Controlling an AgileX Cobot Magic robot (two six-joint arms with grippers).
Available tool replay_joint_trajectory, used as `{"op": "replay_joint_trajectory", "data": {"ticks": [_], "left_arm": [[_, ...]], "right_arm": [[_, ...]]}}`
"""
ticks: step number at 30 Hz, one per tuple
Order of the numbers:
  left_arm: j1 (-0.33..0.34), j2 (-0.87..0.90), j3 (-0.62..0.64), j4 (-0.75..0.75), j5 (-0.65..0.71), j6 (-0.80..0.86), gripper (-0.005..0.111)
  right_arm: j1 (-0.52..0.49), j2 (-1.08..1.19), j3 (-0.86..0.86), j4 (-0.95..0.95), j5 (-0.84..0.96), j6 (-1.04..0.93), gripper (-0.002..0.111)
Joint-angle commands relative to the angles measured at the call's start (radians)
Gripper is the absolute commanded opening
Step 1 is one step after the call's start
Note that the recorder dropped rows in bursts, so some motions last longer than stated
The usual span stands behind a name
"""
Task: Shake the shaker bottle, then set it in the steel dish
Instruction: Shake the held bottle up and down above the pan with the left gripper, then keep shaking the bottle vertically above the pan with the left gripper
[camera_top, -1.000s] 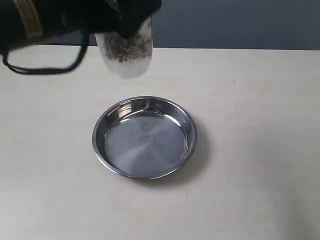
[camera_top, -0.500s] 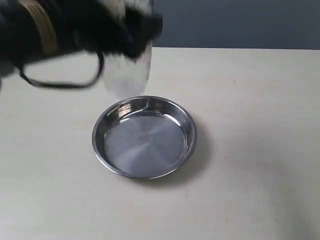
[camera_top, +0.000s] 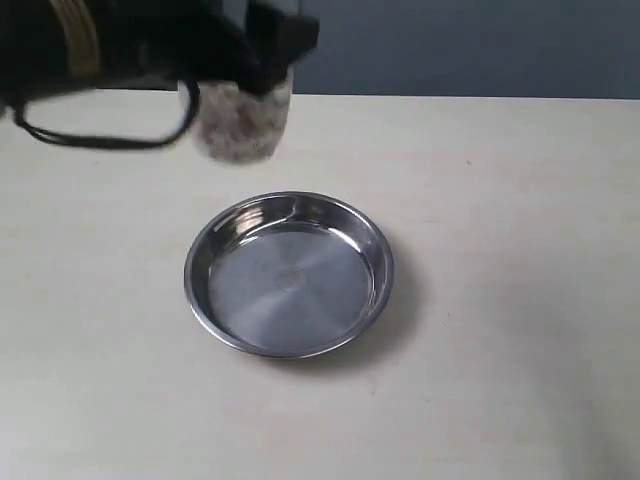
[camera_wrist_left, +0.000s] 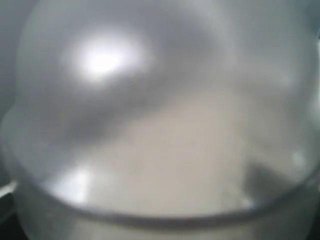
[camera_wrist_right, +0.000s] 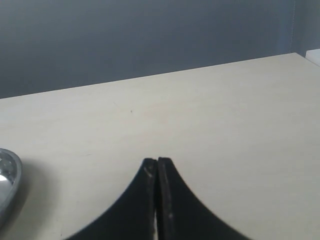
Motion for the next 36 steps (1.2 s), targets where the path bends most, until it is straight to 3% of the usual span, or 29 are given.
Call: {"op": "replay_joint_trajectory", "data": {"ticks": [1, 6, 8, 11, 16, 21, 25, 26, 28, 31, 36], "left_arm": [[-0.003, 0.079, 0.104, -0.04, -0.071, -0.032, 0.0], [-0.003, -0.057, -0.057, 0.009, -0.162, 0.017, 0.0], [-0.005, -0.031, -0.026, -0.029, -0.075, 0.003, 0.0], [-0.01, 0.106, 0.085, -0.074, -0.057, -0.015, 0.0], [-0.012, -0.055, -0.037, 0.001, -0.159, 0.007, 0.0], [-0.012, 0.107, 0.121, -0.062, -0.092, -0.039, 0.0], [-0.012, -0.037, -0.005, 0.006, -0.227, 0.017, 0.0], [-0.012, -0.057, -0.034, -0.006, -0.188, 0.023, 0.0], [-0.022, -0.031, 0.006, -0.055, -0.091, 0.016, 0.0], [-0.019, 0.098, 0.099, -0.08, -0.065, 0.003, 0.0], [-0.023, -0.049, 0.017, -0.012, -0.141, 0.0, 0.0]], "right_arm": [[-0.003, -0.005, 0.001, -0.005, -0.008, -0.002, -0.001], [-0.003, -0.005, 0.001, -0.005, -0.008, -0.002, -0.001], [-0.003, -0.005, 0.001, -0.005, -0.008, -0.002, -0.001], [-0.003, -0.005, 0.001, -0.005, -0.008, -0.002, -0.001], [-0.003, -0.005, 0.001, -0.005, -0.008, -0.002, -0.001], [-0.003, -0.005, 0.001, -0.005, -0.008, -0.002, -0.001], [-0.003, -0.005, 0.001, -0.005, -0.005, -0.002, -0.001], [-0.003, -0.005, 0.001, -0.005, -0.008, -0.002, -0.001], [-0.003, -0.005, 0.001, -0.005, -0.008, -0.002, -0.001], [-0.003, -0.005, 0.001, -0.005, -0.008, -0.002, -0.001], [-0.003, -0.005, 0.001, -0.005, -0.008, -0.002, -0.001]]}}
